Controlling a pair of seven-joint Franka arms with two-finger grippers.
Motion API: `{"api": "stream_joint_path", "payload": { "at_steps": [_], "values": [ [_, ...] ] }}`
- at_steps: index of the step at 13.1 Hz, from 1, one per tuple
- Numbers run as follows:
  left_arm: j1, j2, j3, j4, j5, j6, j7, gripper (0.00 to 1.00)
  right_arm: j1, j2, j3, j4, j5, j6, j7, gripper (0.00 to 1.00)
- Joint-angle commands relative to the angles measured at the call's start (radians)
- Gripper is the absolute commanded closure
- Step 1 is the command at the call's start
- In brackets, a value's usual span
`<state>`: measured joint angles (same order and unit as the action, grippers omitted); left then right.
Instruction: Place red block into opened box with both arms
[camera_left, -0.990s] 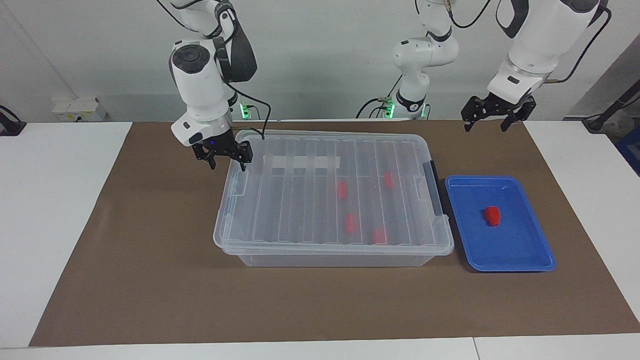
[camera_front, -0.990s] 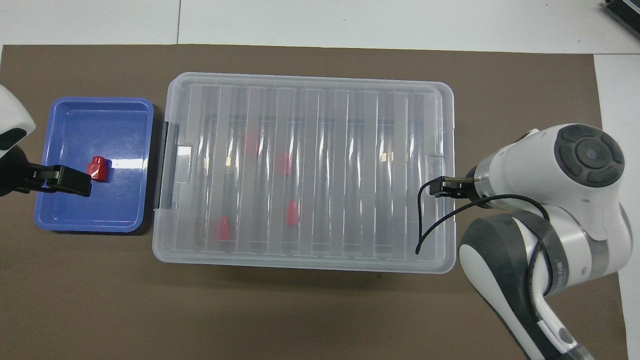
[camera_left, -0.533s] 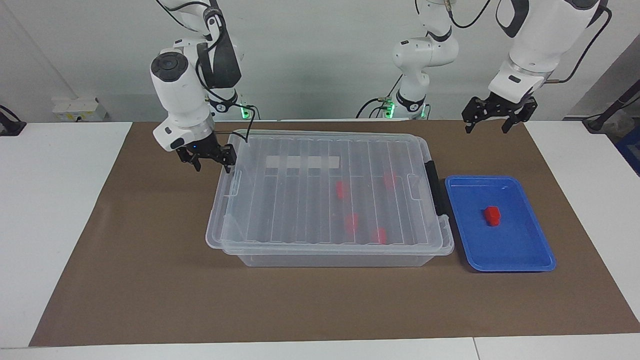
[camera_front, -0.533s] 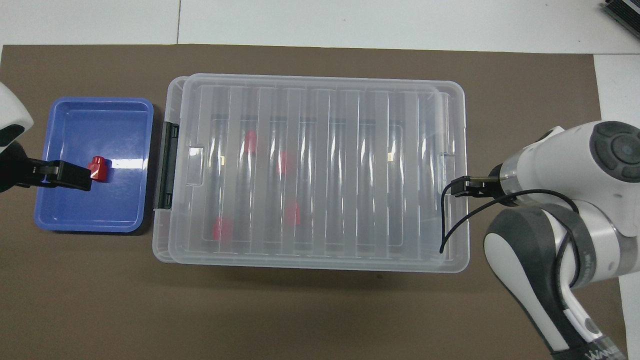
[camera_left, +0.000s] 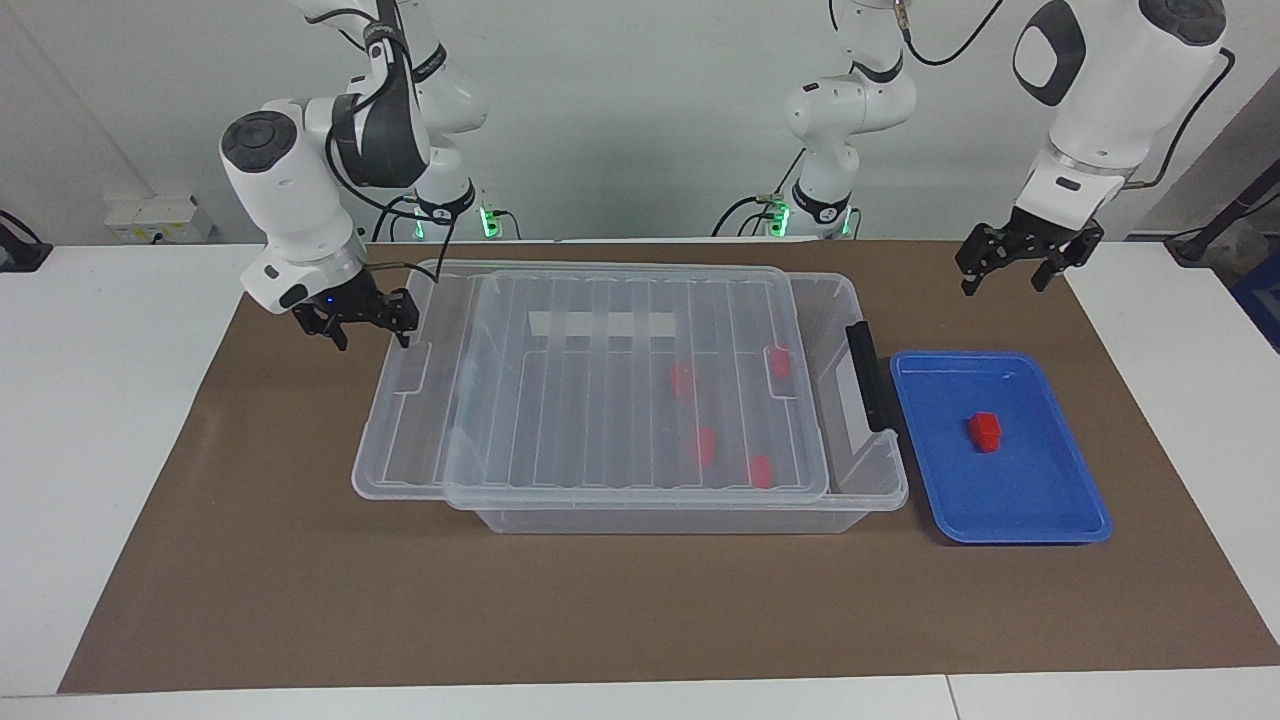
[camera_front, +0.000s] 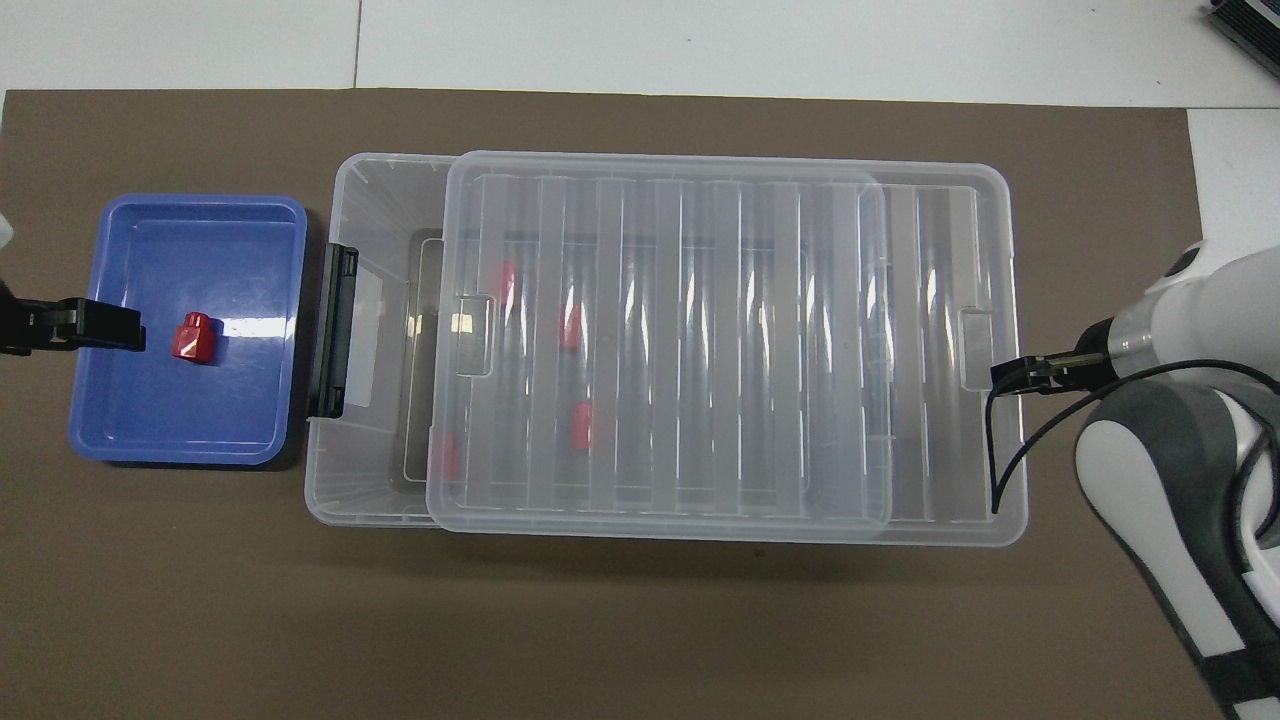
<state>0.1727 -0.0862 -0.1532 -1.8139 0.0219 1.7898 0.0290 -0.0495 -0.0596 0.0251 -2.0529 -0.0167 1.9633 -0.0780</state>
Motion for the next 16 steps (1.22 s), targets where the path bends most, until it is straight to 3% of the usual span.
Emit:
{"api": "stream_joint_path", "payload": {
  "at_steps": [1,5,8,16],
  "values": [
    [0.028,-0.009,-0.003,-0.115,-0.01,0.15,0.009,0.0,-0.059,-0.022,0.007,-0.018,0.014,-0.014,-0.078,0.09],
    [0.114,0.092,-0.003,-0.22,-0.01,0.37,0.185,0.0,-0.128,-0.017,0.002,-0.004,0.003,-0.037,-0.173,0.09],
    [0.123,0.153,-0.002,-0.271,-0.01,0.498,0.192,0.0,-0.182,-0.014,0.001,0.008,-0.003,-0.038,-0.239,0.09],
    [0.122,0.31,-0.002,-0.28,-0.002,0.658,0.198,0.0,-0.194,-0.012,0.002,0.06,-0.014,-0.073,-0.267,0.01]
  ]
}}
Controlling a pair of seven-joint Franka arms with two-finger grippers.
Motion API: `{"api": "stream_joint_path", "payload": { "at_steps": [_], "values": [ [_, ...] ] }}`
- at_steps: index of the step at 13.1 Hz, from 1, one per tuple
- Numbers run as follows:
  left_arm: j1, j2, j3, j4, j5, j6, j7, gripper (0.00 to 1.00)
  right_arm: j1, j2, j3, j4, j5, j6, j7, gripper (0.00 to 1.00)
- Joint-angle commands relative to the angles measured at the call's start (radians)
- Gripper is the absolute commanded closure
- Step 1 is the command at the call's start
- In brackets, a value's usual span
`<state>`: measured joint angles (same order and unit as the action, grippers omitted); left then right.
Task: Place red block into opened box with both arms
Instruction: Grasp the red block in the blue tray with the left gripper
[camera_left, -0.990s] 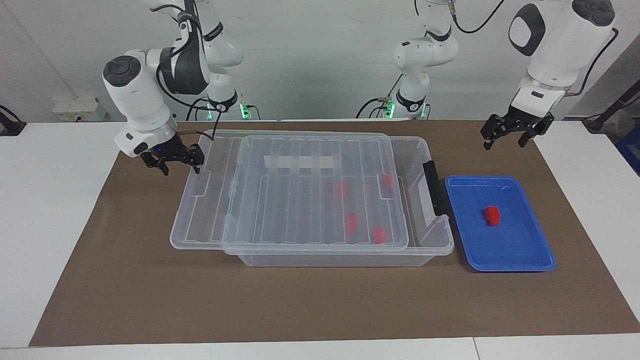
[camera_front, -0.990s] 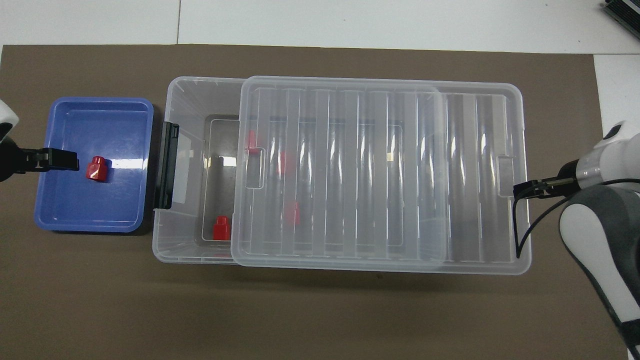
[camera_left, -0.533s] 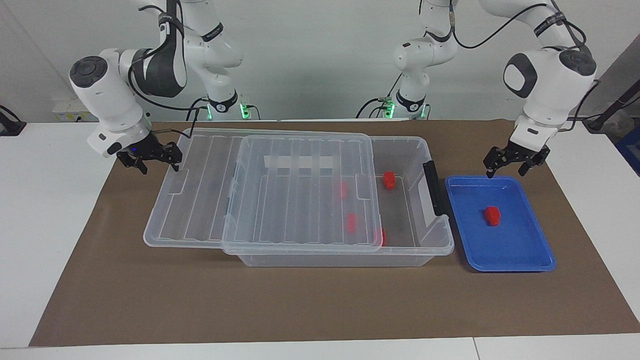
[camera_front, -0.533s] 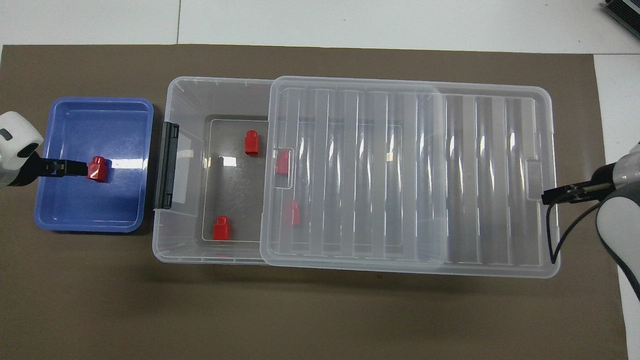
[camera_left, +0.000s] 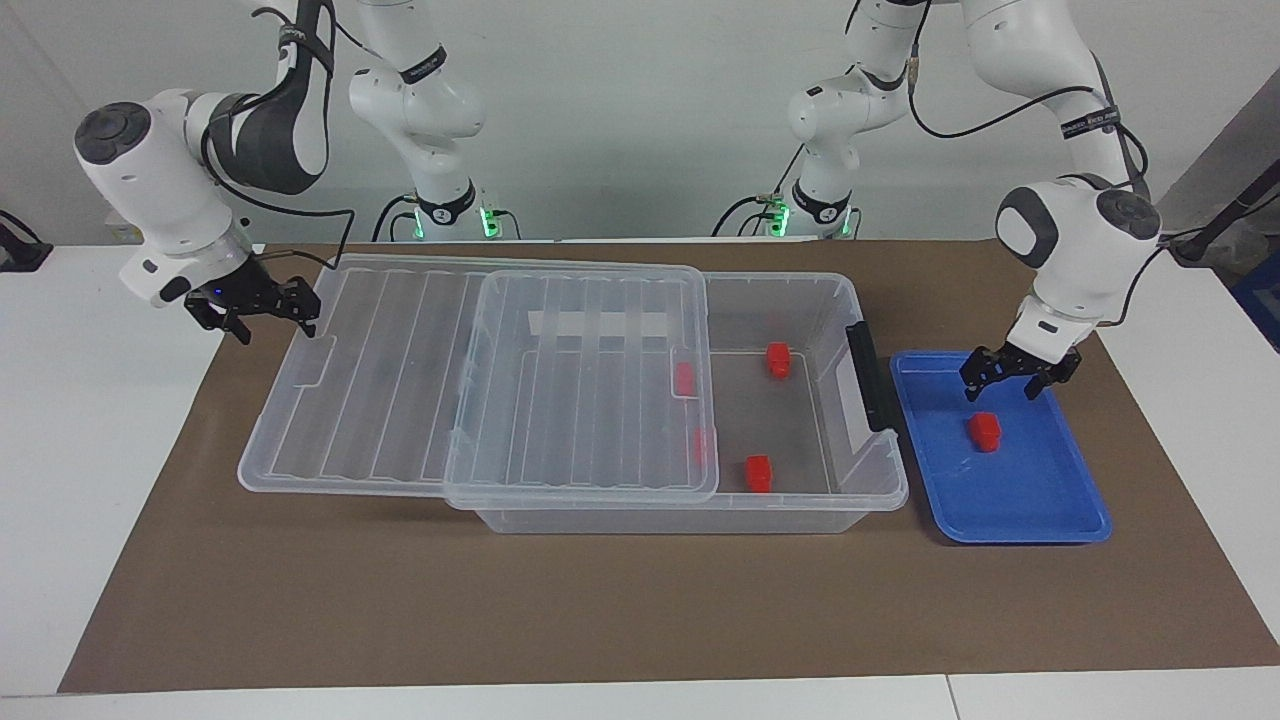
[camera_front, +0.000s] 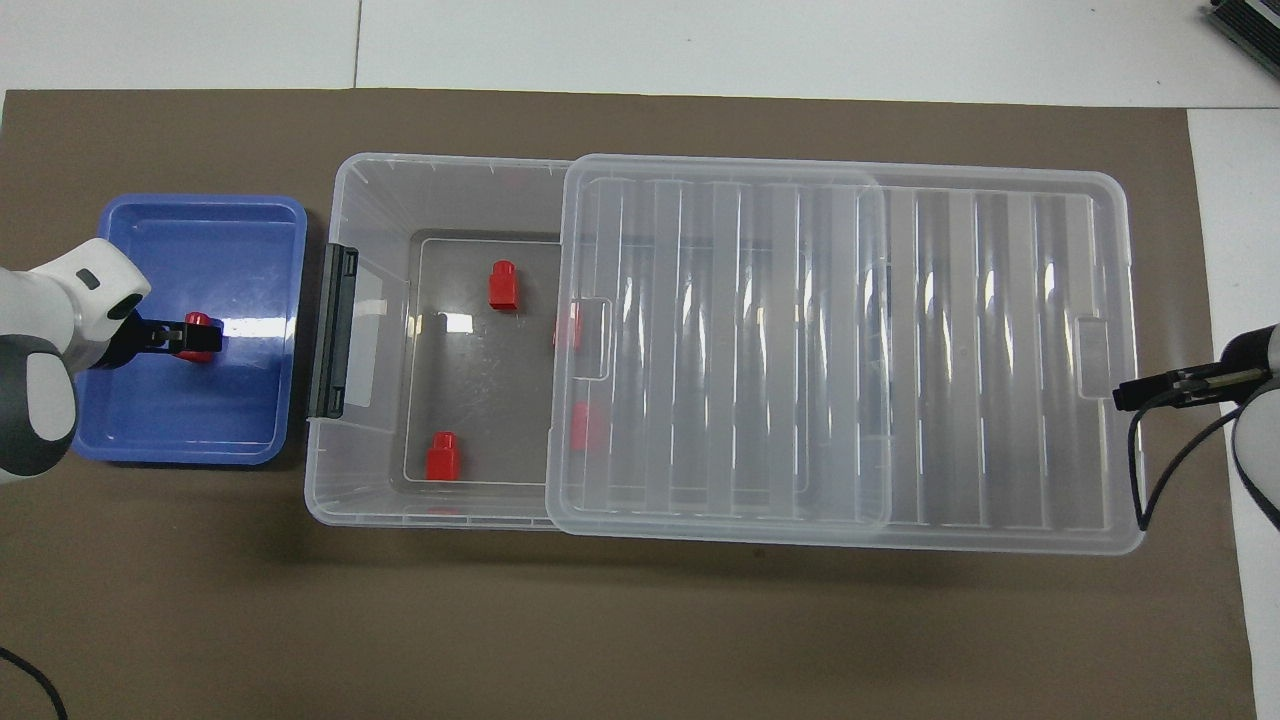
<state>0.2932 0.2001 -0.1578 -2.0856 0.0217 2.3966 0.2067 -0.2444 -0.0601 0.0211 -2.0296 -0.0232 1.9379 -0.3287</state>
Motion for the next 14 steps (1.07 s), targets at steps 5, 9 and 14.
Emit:
{"api": "stream_joint_path", "payload": {
  "at_steps": [5,9,14],
  "values": [
    [-0.005,0.062,0.004,-0.005,0.027,0.095,0.02,0.0,0.103,-0.011,0.016,0.188,-0.034,-0.158,0.257,0.0],
    [-0.003,0.062,0.004,-0.005,0.041,0.089,0.02,0.34,0.158,0.012,0.019,0.313,-0.053,-0.247,0.446,0.0],
    [-0.012,0.061,0.004,0.04,0.041,-0.008,-0.003,1.0,0.192,0.103,0.025,0.537,-0.054,-0.41,0.465,0.0]
  ]
}}
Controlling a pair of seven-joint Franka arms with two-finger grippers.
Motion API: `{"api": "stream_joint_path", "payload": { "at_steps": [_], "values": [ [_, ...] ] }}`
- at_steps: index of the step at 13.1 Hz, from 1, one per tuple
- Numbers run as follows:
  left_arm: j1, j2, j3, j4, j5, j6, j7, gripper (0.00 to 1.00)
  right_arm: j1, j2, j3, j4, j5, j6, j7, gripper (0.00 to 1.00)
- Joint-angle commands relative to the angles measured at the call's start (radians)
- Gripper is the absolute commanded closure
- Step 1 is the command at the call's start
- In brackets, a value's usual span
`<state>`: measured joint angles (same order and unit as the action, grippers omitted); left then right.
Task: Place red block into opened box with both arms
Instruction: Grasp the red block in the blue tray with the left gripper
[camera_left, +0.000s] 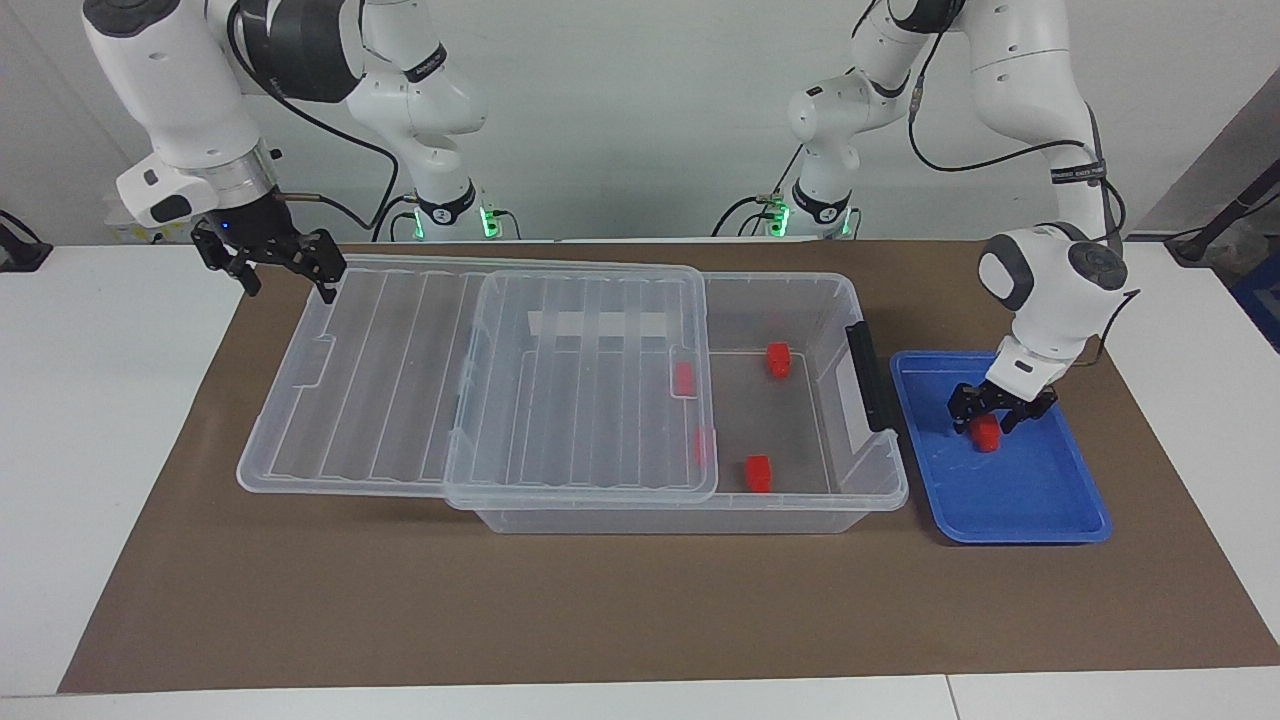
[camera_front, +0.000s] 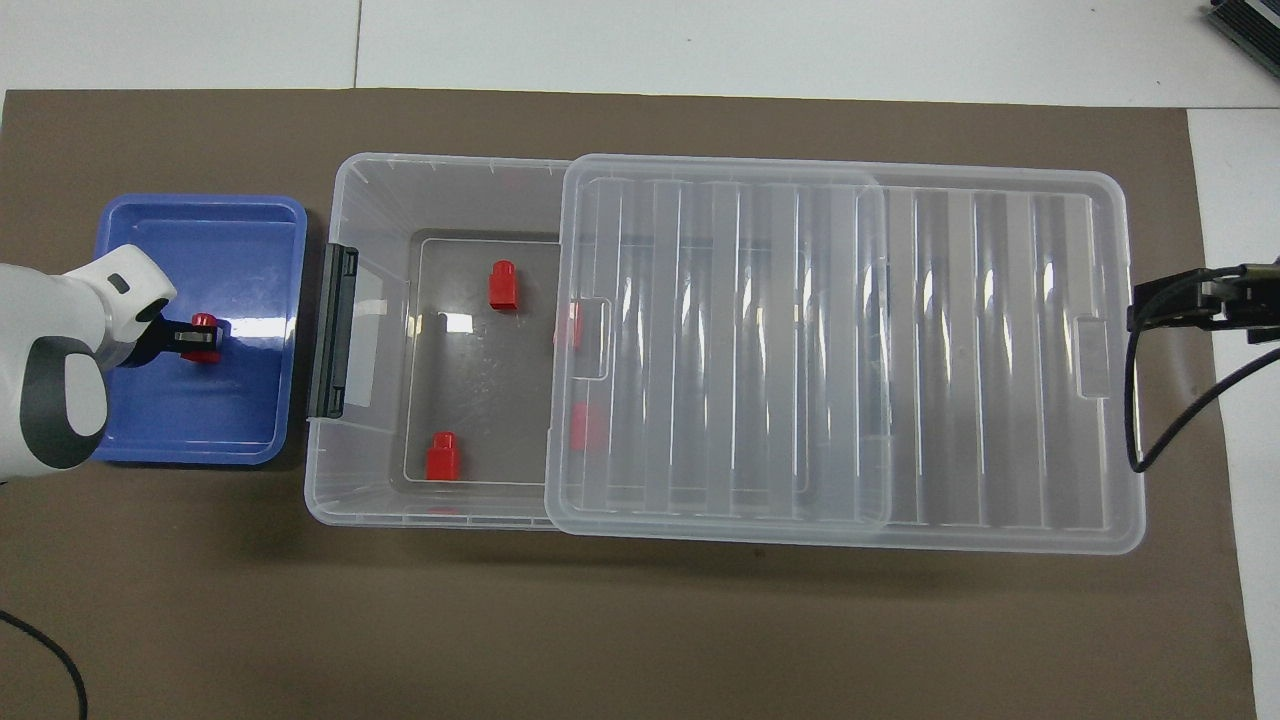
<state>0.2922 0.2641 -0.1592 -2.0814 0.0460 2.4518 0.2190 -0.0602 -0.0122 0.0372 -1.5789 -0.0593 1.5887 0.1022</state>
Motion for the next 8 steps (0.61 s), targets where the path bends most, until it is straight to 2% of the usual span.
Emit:
{"api": "stream_joint_path", "payload": {
  "at_steps": [1,3,6,8],
  "values": [
    [-0.011,-0.002,0.004,0.078,0.014,-0.129,-0.076,1.0,0.011,0.049,0.01,0.091,-0.016,-0.067,0.056,0.0],
    [-0.019,-0.005,-0.003,0.182,-0.026,-0.291,-0.18,1.0,0.013,0.032,0.023,0.07,-0.011,-0.076,0.14,0.0],
    [-0.047,-0.019,-0.006,0.381,-0.144,-0.599,-0.332,1.0,0.013,0.005,0.029,0.019,-0.002,-0.076,0.154,0.0],
    [-0.077,-0.042,-0.031,0.454,-0.272,-0.657,-0.635,1.0,0.013,-0.008,0.029,-0.004,0.001,-0.065,0.157,0.0]
  ]
}}
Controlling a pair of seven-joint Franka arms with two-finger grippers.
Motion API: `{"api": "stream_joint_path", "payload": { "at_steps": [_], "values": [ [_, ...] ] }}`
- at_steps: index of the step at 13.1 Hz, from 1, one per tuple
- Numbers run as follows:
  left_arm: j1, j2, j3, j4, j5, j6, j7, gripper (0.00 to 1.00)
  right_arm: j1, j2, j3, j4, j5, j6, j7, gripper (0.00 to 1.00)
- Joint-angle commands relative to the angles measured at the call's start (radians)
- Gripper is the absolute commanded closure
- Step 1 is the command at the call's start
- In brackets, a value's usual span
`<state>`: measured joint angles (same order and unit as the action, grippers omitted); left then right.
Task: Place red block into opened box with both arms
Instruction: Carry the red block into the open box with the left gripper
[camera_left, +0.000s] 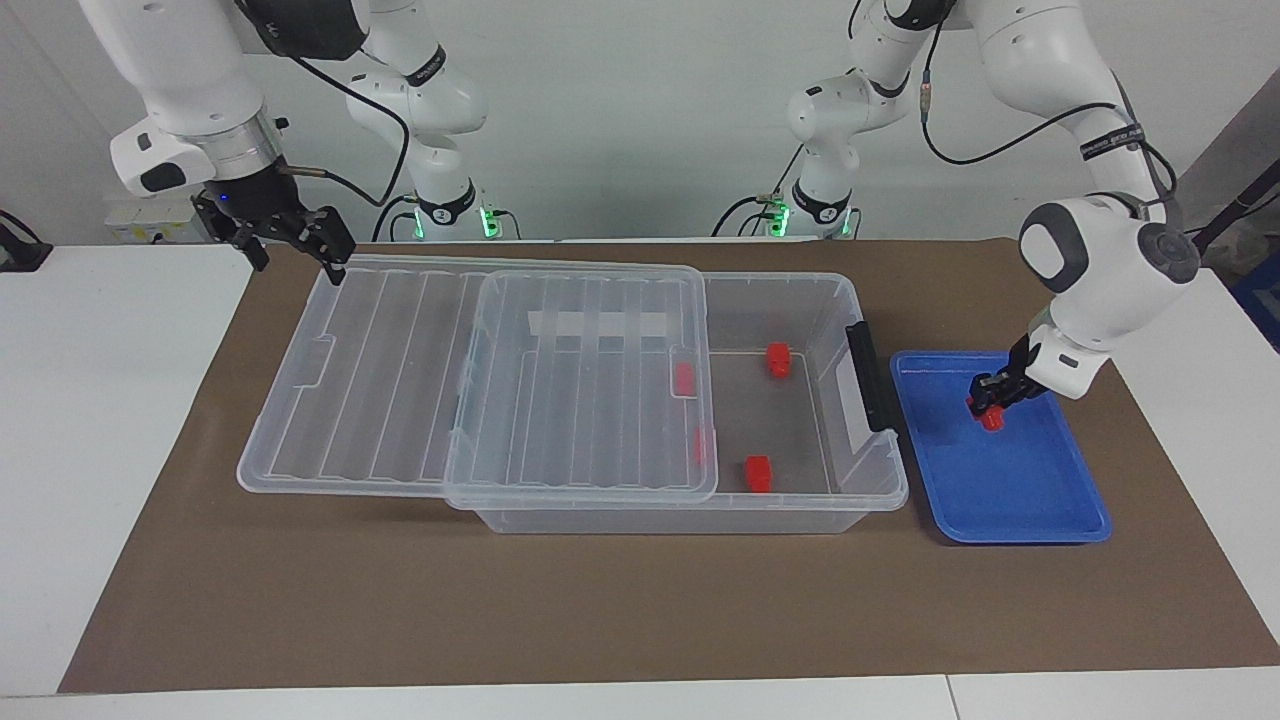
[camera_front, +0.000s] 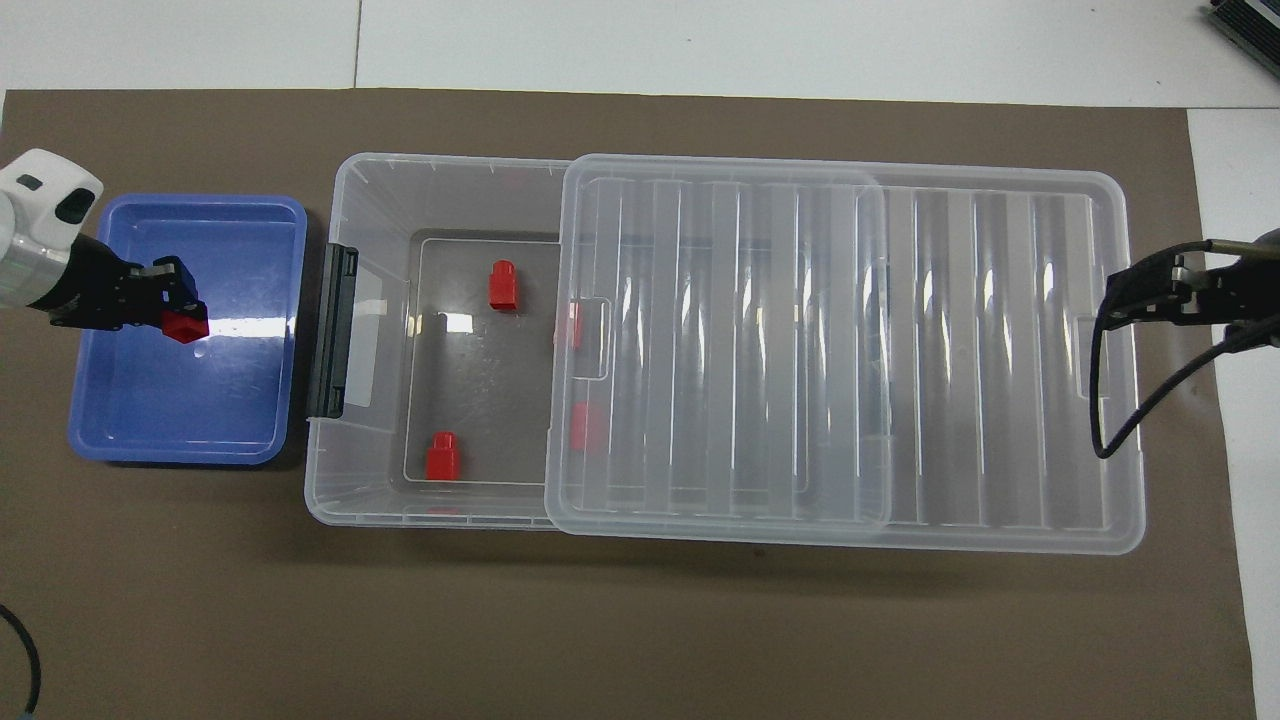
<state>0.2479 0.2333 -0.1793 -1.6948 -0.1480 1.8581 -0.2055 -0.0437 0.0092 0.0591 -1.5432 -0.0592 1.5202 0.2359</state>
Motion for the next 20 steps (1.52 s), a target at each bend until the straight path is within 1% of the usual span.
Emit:
{"api": "stream_joint_path", "payload": {
  "at_steps": [1,2,4,5,6,7,8,10,11,12,13,14,16,18,19,20],
  "values": [
    [-0.07,-0.014,-0.015,0.101,-0.097,-0.069,-0.37,1.0,-0.005,-0.031,0.007,-0.043,0.001,0.003,0.023,0.0],
    [-0.111,-0.012,-0.023,0.145,-0.097,-0.076,-0.497,1.0,-0.004,-0.031,0.007,-0.044,0.001,0.003,0.031,0.0],
    [-0.188,-0.014,-0.026,0.165,-0.096,-0.059,-0.673,1.0,0.007,-0.031,0.008,-0.044,0.001,0.005,0.028,0.0],
    [-0.229,-0.012,-0.026,0.165,-0.084,-0.048,-0.724,1.0,0.01,-0.031,0.008,-0.046,0.002,0.005,0.028,0.0],
    [-0.274,-0.017,-0.025,0.155,-0.078,-0.028,-0.735,1.0,0.01,-0.034,0.008,-0.055,0.002,0.005,0.026,0.0],
    [-0.316,-0.034,-0.026,0.127,-0.032,-0.027,-0.733,1.0,0.01,-0.041,0.008,-0.063,0.002,0.003,0.019,0.0],
    [-0.359,-0.057,-0.028,0.074,0.034,-0.01,-0.727,1.0,0.01,-0.041,0.008,-0.061,0.002,0.002,0.014,0.0],
    [-0.423,-0.132,-0.028,-0.11,0.054,0.114,-0.723,1.0,0.008,-0.04,0.008,-0.061,0.002,0.002,0.013,0.0],
    [-0.444,-0.152,-0.028,-0.187,0.056,0.189,-0.715,1.0,0.008,-0.04,0.007,-0.061,0.002,0.002,0.013,0.0],
    [-0.464,-0.155,-0.028,-0.242,0.065,0.255,-0.7,1.0,0.008,-0.04,0.008,-0.061,0.002,-0.002,0.013,0.0],
    [-0.476,-0.152,-0.028,-0.273,0.089,0.283,-0.684,1.0,0.008,-0.04,0.008,-0.061,0.002,0.001,0.013,0.0],
    [-0.481,-0.146,-0.029,-0.292,0.123,0.285,-0.64,1.0,0.008,-0.04,0.008,-0.061,0.002,0.005,0.013,0.0],
    [-0.48,-0.118,-0.029,-0.313,0.139,0.305,-0.563,1.0,0.002,-0.038,0.008,-0.066,0.002,0.031,0.011,0.0],
    [-0.483,-0.069,-0.029,-0.351,0.14,0.401,-0.558,1.0,-0.005,-0.049,0.007,-0.112,0.004,0.079,0.011,0.0],
    [-0.493,-0.063,-0.029,-0.377,0.14,0.432,-0.563,1.0,-0.018,-0.064,0.005,-0.151,0.004,0.119,0.004,0.0],
    [-0.496,-0.058,-0.029,-0.39,0.14,0.45,-0.565,1.0,-0.034,-0.077,0.005,-0.191,0.004,0.165,-0.019,0.13]
  ]
}}
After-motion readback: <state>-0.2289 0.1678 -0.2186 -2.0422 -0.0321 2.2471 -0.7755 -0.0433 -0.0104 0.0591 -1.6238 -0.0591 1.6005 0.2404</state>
